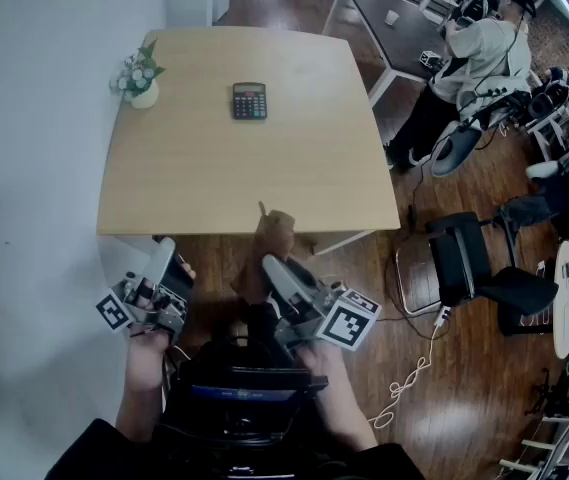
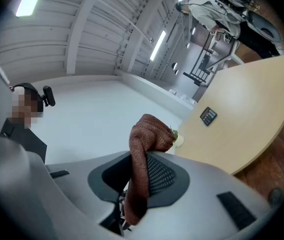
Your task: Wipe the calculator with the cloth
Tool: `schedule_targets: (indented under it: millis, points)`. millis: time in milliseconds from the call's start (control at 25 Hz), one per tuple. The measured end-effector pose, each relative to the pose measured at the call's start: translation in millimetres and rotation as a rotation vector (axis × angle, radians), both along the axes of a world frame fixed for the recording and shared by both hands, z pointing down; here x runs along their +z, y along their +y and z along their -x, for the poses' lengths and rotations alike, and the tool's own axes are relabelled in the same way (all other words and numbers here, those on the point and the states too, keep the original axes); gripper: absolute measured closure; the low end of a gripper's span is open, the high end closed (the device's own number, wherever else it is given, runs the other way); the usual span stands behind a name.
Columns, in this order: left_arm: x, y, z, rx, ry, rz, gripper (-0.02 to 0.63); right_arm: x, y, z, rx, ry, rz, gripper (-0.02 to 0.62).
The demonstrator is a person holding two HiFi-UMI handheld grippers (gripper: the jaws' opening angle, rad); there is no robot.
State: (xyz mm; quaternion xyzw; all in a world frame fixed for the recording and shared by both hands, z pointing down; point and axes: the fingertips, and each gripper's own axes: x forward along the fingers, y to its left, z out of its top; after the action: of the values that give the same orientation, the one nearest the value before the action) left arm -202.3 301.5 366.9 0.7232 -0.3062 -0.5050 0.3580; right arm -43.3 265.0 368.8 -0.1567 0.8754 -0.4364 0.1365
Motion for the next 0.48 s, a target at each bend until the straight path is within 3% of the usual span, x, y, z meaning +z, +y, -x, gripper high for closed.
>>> schedule_targets:
  millis: [160,360,480]
  points:
    - [5,-28,3,-0.019,-0.009,0.015,0.597,14,-43,0,0.008,0.033,0.006,0.518]
    - [3,-72,19,-0.054,-0.056,0.030,0.597,9,-102,36,-0.077,-0.044,0.004,0.518]
    - [-5,-100,22,-0.076,-0.092,0.034,0.597,5,-138,43,-0.098,-0.041,-0.006,0.518]
